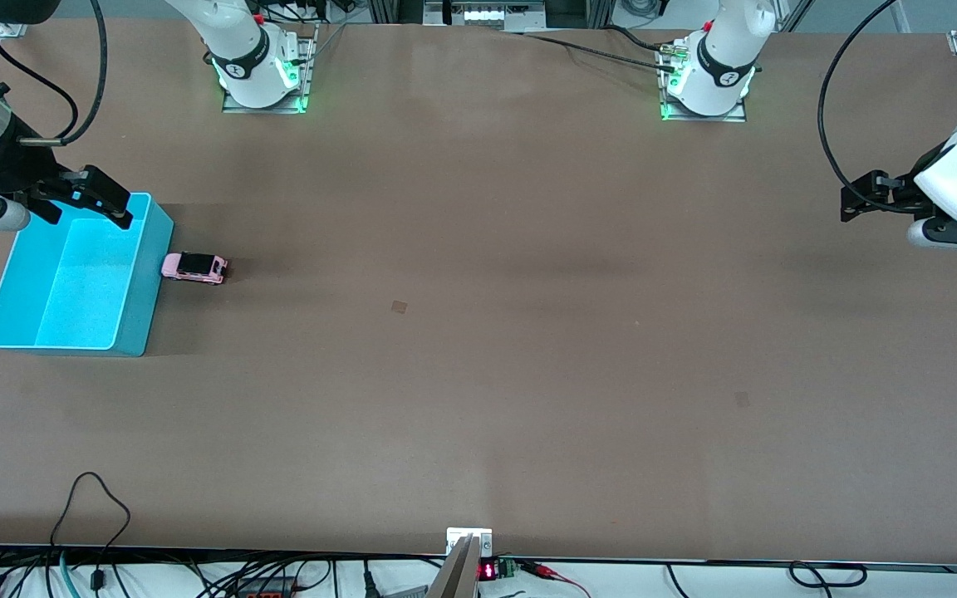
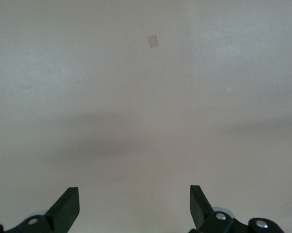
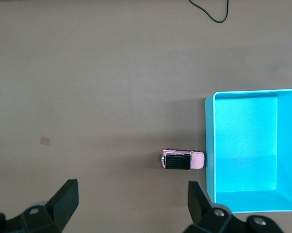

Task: Wind and store pink jeep toy
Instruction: 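Move the right gripper over the stopped pink jeep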

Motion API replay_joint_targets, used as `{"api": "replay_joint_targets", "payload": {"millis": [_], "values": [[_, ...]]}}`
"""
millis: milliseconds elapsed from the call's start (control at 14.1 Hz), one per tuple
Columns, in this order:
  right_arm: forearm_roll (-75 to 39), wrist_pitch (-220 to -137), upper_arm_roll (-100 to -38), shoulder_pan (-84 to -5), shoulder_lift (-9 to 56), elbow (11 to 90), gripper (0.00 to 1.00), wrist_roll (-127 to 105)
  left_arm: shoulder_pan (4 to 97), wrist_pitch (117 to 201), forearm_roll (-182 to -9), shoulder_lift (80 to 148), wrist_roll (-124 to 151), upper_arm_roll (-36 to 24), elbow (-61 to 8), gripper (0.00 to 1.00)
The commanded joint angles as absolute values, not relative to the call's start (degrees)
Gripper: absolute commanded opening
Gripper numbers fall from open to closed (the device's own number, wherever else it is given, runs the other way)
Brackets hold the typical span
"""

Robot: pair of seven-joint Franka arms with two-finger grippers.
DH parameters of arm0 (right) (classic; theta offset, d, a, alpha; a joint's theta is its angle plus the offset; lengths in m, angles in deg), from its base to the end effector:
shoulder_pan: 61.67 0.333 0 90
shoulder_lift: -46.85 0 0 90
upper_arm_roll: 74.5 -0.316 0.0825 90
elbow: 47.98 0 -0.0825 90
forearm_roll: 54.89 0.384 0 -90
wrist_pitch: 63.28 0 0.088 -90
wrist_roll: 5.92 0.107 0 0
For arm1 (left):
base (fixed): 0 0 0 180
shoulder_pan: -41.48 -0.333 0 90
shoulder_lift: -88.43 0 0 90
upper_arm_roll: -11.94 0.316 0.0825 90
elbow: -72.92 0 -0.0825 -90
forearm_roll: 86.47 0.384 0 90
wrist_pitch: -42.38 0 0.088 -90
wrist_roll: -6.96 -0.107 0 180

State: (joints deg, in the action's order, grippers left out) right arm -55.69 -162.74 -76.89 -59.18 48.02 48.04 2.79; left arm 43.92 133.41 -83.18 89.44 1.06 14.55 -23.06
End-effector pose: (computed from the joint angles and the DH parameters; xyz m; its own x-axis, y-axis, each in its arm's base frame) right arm 0.5600 0.0468 0.6008 0.9946 -0.0647 0.0816 -0.0651 -0.9979 0.0024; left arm 0.5557 0.0075 0.5673 0.9889 -0.1006 -0.1092 -0.1062 -0.9932 -0.0468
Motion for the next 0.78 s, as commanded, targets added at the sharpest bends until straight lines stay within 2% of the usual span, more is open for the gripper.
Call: {"api": "replay_joint_targets", "payload": {"millis": [0,285,498,711], "values": [[-55.15,-162.42,-76.79,-59.21,47.47,46.77,1.0,2.17,44.2,132.38,-83.92,88.52,-0.25,15.36,-22.97,1.0],[-55.15,-162.25,-76.96,-58.77,45.27,46.77,1.0,-1.93,44.2,132.38,-83.84,88.52,-0.25,15.63,-22.97,1.0],[-55.06,-158.22,-76.79,-59.21,45.63,46.94,1.0,-22.11,44.2,132.21,-83.75,88.52,-0.33,15.63,-22.97,1.0],[-55.5,-151.46,-76.44,-60.18,43.0,47.47,1.0,-42.4,44.2,132.12,-83.48,88.43,-0.25,15.45,-22.97,1.0]]}}
